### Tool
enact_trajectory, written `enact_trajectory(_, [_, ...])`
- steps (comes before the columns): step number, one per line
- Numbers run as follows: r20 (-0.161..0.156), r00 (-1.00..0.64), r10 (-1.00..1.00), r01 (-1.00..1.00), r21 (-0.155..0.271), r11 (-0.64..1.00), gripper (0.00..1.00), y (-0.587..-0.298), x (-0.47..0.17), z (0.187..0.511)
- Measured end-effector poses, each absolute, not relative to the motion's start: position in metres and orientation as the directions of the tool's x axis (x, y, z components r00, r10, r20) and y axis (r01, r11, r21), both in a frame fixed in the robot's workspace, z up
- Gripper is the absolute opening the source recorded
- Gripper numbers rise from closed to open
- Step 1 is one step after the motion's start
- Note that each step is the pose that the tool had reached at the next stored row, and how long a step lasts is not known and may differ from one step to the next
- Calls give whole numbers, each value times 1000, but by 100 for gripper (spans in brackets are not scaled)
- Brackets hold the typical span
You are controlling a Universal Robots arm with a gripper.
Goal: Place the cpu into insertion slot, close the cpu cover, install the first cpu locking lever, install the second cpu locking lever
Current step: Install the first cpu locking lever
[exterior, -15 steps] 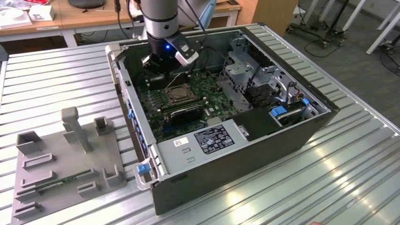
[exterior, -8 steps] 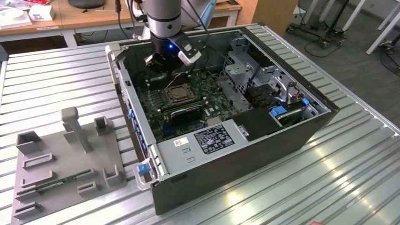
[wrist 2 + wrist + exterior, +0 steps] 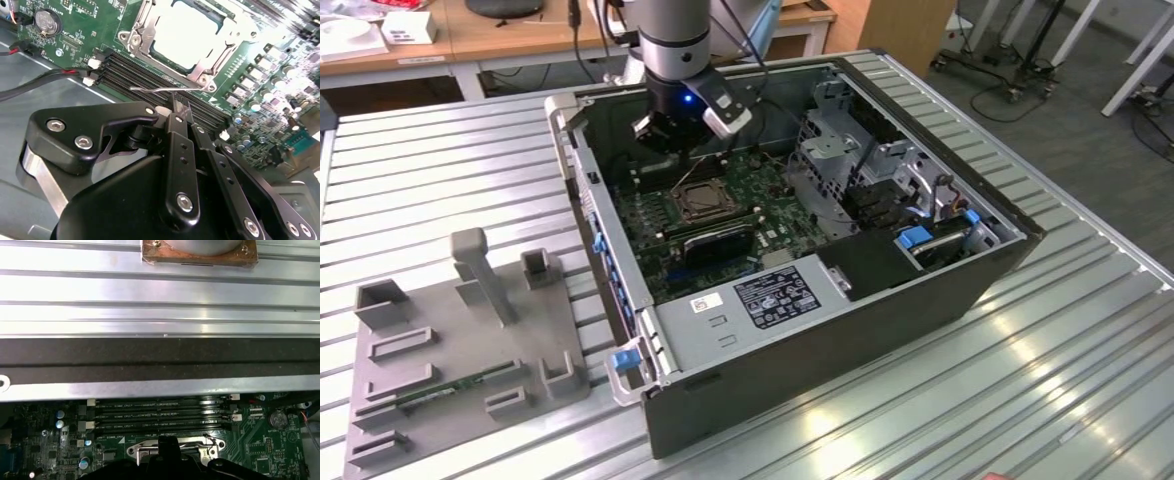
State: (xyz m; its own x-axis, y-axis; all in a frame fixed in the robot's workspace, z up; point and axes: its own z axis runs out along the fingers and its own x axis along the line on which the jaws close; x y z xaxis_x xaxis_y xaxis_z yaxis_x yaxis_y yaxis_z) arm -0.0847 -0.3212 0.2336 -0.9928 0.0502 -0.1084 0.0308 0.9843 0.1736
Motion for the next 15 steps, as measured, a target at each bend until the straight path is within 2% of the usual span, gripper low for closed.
enact_trajectory(15, [-108, -993, 52, 31, 188, 982, 11, -320, -81, 229])
